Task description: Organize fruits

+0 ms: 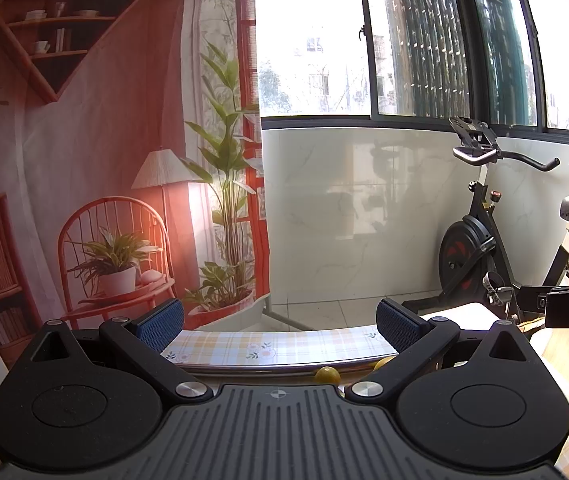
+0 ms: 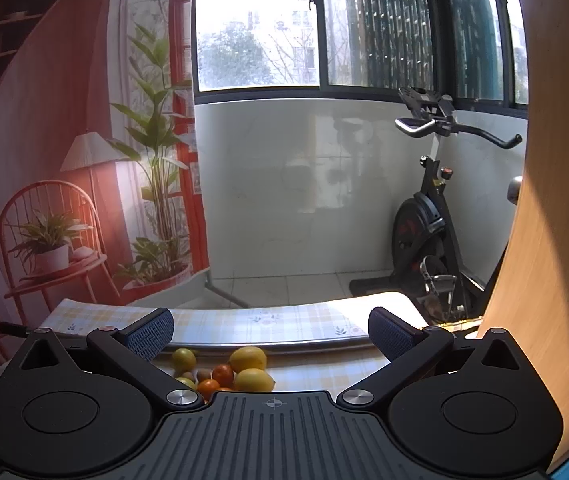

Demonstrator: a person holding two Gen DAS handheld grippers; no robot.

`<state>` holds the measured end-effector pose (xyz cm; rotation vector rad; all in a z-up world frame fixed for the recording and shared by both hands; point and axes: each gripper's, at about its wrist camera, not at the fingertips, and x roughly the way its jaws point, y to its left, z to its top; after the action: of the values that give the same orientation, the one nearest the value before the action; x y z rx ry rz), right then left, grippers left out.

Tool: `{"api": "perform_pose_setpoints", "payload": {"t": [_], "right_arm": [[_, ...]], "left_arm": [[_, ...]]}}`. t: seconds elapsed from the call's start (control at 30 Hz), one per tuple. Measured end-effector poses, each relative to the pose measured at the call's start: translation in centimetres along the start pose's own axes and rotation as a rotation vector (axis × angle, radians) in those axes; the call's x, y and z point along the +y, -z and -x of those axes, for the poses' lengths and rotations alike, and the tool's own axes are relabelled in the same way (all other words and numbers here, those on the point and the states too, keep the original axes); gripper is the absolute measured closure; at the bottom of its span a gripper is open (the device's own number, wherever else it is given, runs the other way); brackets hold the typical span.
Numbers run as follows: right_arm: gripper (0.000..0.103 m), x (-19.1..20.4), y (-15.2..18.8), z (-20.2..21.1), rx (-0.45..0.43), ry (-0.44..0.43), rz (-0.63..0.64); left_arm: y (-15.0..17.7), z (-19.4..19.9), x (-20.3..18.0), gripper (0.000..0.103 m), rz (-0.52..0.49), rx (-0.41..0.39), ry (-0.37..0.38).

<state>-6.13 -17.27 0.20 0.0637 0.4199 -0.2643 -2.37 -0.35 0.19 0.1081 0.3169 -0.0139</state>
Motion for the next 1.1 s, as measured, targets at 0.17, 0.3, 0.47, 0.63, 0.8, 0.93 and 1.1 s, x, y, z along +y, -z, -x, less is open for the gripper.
{"api": "perform_pose_setpoints", "payload": {"t": [0.17, 0.3, 0.47, 0.63, 0.8, 0.93, 1.1], "right_arm": [[0.000, 0.13, 0.21, 0.38, -0.012, 0.005, -0.002], [0.000, 0.20, 0.31, 0.62, -0.018, 0.006, -0.002], [0.000, 0.31, 0.29, 0.81, -0.024, 0.008, 0.001], [0.000, 0.34, 0.36, 1.02, -0.028, 0.009, 0.002], [0.000, 0.34, 0.36, 1.05, -0.029, 0.009, 0.003], [0.000, 0.35, 0.34, 1.09, -0.027, 0.009, 0.002], [0.000, 0.29, 0.34, 0.91, -0.021, 0.004, 0.000]], "left_arm": [[0.01, 0.20, -0.02, 0.000, 0.001, -0.003, 0.000], [-0.01, 0.21, -0.01, 0.000, 0.001, -0.004, 0.001], [-0.03, 0.25, -0.01, 0.000, 0.002, -0.003, 0.001], [-0.03, 0.23, -0.01, 0.000, 0.002, -0.003, 0.001], [0.00, 0.21, 0.01, 0.000, 0.002, -0.003, 0.001], [-0.04, 0.31, -0.01, 0.000, 0.002, -0.003, 0.000], [-0.11, 0.14, -0.24, 0.000, -0.004, 0.006, -0.039]]}}
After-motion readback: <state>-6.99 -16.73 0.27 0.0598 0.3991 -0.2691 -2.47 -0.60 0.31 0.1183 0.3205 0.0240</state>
